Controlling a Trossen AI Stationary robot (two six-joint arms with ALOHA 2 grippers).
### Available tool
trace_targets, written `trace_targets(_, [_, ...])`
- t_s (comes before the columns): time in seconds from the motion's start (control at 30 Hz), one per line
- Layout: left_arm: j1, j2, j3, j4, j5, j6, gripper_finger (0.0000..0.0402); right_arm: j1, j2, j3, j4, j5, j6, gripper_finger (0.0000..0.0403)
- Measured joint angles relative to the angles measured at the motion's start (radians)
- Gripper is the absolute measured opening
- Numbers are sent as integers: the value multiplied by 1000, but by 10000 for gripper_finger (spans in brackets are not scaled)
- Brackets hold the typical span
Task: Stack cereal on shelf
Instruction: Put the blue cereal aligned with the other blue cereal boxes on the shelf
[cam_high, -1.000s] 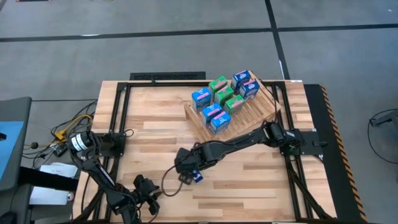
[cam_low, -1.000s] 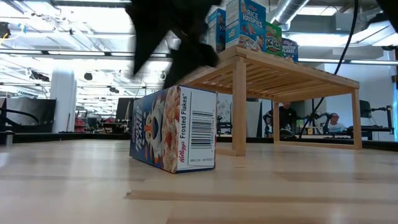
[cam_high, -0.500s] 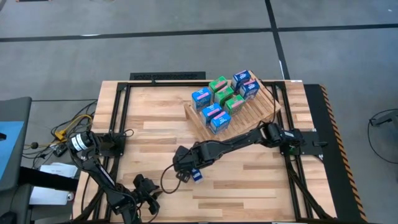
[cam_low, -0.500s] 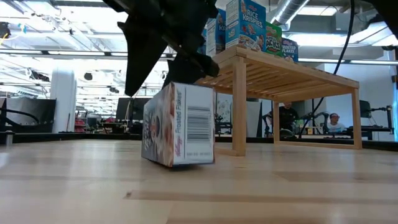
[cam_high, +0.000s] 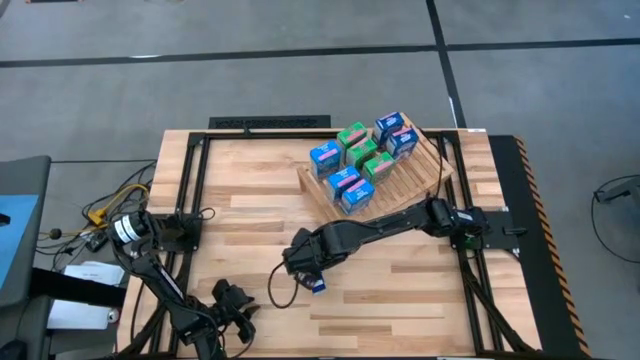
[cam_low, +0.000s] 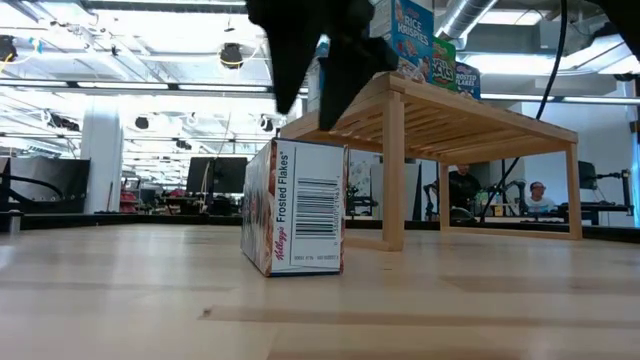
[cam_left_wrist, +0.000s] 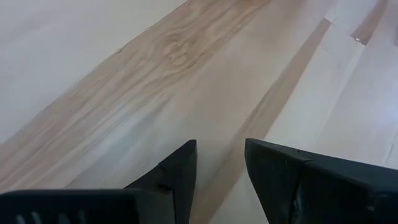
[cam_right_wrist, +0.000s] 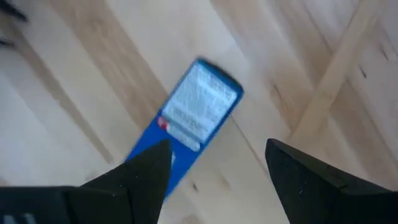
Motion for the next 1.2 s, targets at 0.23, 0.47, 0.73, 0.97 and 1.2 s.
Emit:
trace_targets(0.23, [-1,0,0,-24,-2,-39,131,0,17,2,16,-57,105,286])
trace_targets(0.47, [-16,0,0,-36,-5,-41,131,0,17,2,25,-56,178,286])
trace_targets(0.73, [-44,0,0,-39,-3,-58,131,10,16,2,61,-17,249,286])
trace_targets(0.97, [-65,0,0,-39,1,-60,131,27,34,3,91,6,323,286])
trace_targets(1.2, [-82,0,0,-51,5,-65,131,57,96,5,110,-19,342,286])
